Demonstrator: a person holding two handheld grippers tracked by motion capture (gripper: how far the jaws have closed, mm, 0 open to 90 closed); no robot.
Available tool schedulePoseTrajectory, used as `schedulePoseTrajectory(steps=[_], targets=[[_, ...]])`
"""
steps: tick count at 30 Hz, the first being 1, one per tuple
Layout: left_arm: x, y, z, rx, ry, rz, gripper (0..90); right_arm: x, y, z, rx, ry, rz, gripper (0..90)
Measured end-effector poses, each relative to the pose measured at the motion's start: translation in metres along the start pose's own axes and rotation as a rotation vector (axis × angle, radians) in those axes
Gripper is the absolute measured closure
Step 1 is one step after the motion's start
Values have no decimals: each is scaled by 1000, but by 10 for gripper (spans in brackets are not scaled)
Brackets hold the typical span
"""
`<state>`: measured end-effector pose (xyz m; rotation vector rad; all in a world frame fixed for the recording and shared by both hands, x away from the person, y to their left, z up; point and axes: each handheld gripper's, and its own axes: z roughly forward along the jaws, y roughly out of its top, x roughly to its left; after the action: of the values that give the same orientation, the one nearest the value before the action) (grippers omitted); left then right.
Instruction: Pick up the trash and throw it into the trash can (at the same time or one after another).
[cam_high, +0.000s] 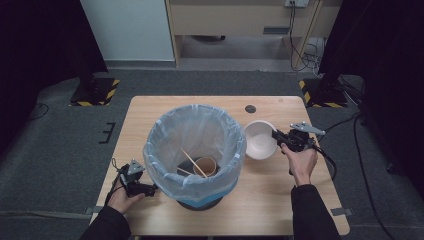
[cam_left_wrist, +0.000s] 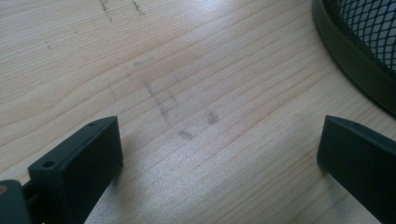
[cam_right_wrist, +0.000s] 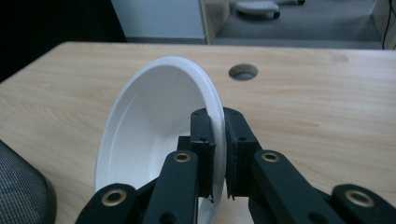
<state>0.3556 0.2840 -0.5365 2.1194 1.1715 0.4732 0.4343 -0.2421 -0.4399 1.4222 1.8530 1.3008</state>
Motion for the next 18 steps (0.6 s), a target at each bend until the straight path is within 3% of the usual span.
schedulePoseTrajectory(steps=[18], targets=[[0,0,0,0,0,0,0,-17,28,-50,-245,-40,78,842]])
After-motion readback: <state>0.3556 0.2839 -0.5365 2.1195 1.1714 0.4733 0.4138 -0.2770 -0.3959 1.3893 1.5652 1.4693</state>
